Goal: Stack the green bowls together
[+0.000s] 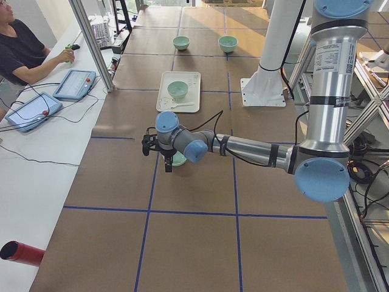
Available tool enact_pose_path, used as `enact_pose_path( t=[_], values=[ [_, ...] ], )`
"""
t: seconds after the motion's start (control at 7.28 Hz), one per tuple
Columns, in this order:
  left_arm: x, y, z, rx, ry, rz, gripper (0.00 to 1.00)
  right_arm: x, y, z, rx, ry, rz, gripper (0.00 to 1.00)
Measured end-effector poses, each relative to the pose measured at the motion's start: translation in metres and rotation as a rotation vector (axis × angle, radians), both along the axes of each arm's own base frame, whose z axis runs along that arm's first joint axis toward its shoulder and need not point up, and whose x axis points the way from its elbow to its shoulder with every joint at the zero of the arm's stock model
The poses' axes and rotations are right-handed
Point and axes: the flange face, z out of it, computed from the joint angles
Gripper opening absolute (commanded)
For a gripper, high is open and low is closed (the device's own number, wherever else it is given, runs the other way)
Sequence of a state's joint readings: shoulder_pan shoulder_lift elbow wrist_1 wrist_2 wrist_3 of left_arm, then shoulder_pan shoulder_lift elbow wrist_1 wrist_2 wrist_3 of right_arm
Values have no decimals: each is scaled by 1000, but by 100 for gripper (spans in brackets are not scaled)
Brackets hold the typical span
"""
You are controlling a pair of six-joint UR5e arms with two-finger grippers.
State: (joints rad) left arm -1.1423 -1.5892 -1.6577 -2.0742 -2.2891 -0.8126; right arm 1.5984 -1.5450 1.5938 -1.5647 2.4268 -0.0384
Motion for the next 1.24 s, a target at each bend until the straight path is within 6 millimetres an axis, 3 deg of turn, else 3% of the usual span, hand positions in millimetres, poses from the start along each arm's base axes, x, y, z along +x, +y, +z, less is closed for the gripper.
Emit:
enact_pose_path(
  t=[0.27,0.55,0.69,0.96,1.24],
  values=[
    [39,8,18,0,1,-36,100,0,-1,-3,6,-1,0,100],
    [61,15,31,0,4,-36,91,0,-3,-17,31,-3,1,100],
    [68,18,35,1,-3,-32,78,0,-4,-26,50,-3,1,100],
    [72,19,40,6,-22,-39,40,-5,-7,-35,52,-8,5,100],
    [73,19,39,5,-24,-44,4,-36,-20,-51,-32,-23,60,100]
  ],
)
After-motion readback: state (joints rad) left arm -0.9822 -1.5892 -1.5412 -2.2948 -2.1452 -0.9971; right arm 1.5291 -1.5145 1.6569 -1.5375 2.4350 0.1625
